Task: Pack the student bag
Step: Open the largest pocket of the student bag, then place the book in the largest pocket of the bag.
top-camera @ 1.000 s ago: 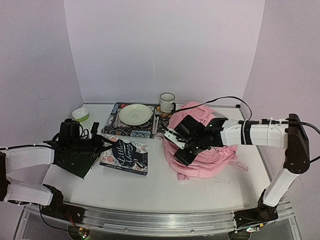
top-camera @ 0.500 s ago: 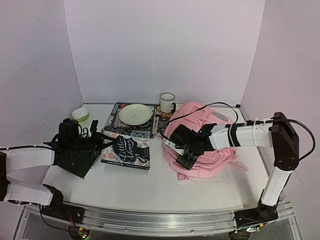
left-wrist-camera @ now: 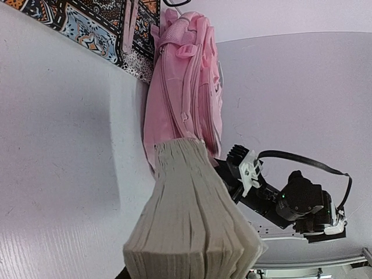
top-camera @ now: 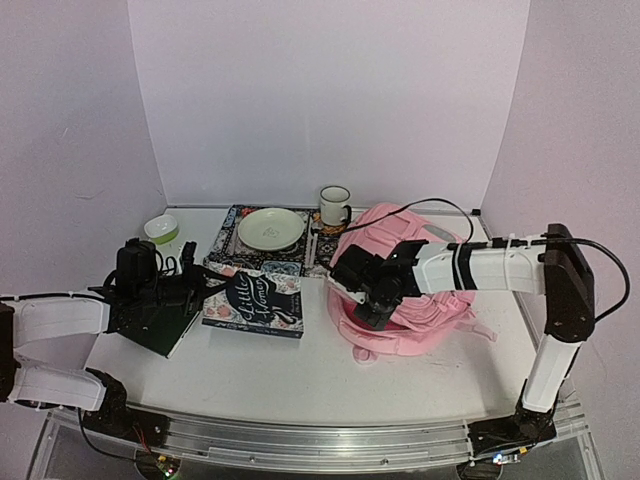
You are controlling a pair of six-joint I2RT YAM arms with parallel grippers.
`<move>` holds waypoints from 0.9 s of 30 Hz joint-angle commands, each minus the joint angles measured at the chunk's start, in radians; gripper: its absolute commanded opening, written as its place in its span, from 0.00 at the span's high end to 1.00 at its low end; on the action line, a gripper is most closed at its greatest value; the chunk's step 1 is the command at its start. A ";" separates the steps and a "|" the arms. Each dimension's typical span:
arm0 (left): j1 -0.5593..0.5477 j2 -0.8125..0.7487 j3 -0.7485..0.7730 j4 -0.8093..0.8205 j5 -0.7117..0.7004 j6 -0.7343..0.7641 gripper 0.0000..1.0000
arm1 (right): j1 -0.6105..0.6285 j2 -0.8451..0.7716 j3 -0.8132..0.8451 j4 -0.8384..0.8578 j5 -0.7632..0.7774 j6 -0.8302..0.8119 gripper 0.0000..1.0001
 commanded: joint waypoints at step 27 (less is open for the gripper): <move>-0.207 0.071 0.085 0.233 -0.084 -0.240 1.00 | 0.222 0.100 0.717 -0.305 0.134 0.441 1.00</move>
